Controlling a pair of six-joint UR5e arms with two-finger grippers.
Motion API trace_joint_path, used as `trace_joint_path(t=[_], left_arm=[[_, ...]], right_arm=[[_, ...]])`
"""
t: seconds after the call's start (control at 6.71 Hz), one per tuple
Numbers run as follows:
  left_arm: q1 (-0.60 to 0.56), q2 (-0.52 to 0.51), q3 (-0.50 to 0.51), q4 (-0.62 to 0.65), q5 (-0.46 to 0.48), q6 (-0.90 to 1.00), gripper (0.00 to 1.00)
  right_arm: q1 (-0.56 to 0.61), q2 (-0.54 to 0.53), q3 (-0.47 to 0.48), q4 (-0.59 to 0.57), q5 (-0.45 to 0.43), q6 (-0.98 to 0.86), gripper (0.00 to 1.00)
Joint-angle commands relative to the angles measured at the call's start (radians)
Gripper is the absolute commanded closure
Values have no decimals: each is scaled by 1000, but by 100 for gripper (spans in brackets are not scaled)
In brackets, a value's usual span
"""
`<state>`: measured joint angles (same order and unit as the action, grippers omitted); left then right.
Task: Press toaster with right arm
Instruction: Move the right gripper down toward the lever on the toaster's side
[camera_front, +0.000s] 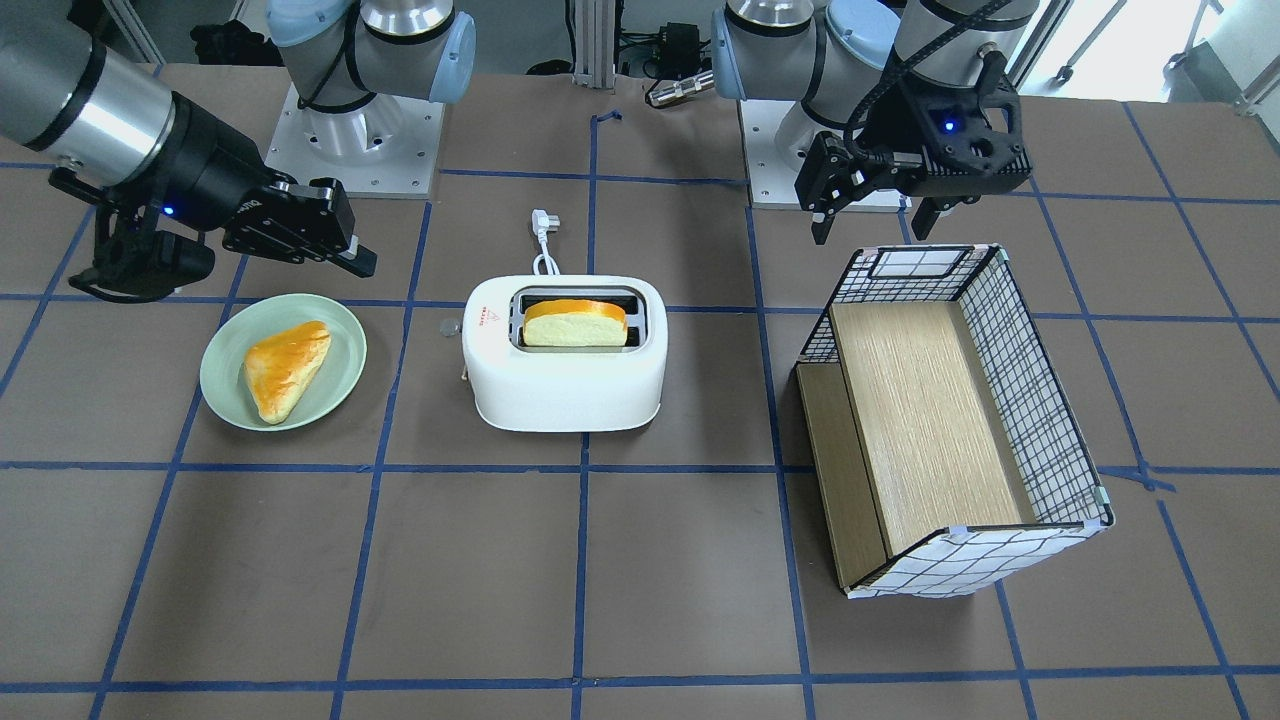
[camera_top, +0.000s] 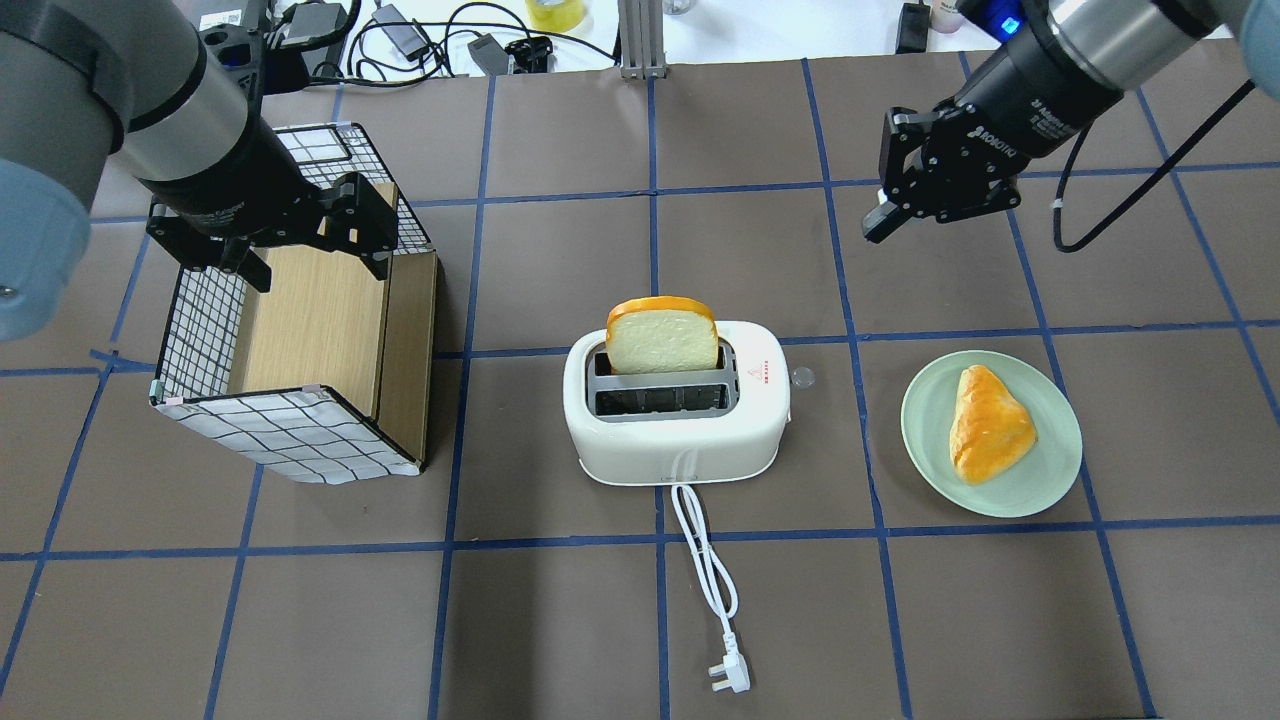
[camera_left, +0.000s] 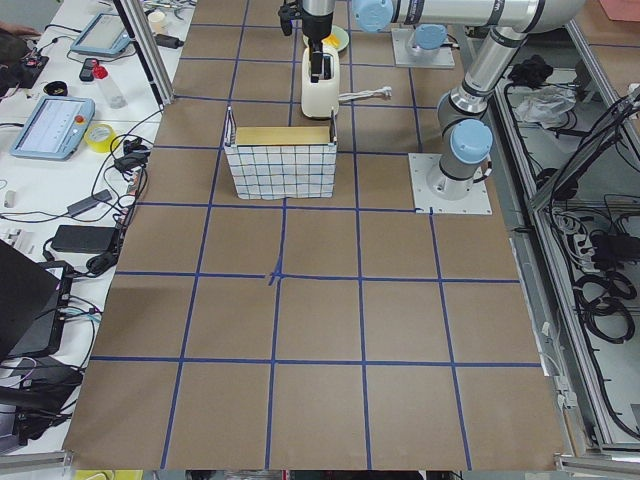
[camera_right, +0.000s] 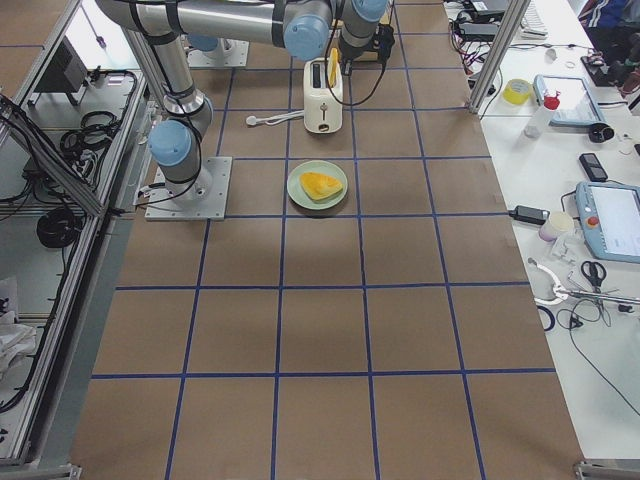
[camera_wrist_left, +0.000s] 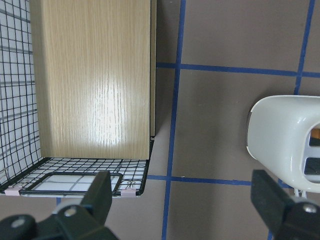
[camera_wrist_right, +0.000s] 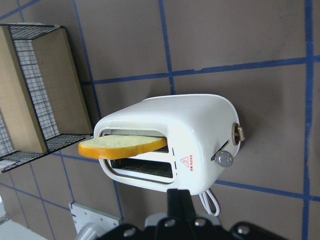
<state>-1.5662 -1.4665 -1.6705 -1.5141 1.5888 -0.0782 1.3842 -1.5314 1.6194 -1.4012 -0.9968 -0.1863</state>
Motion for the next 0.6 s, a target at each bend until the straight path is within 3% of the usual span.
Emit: trace_joint_path(t=[0.0, 0.15, 0.3, 0.45], left_arm=[[0, 0, 0, 0, 0, 0, 0], [0, 0, 0, 0, 0, 0, 0], [0, 0, 0, 0, 0, 0, 0], [0, 0, 0, 0, 0, 0, 0]], right_arm=[[-54, 5, 174, -36, 84, -189, 100], [-60, 8, 267, -152, 86, -194, 100], [-62, 17, 334, -248, 152, -199, 100], [-62, 36, 373, -290, 161, -209, 100]])
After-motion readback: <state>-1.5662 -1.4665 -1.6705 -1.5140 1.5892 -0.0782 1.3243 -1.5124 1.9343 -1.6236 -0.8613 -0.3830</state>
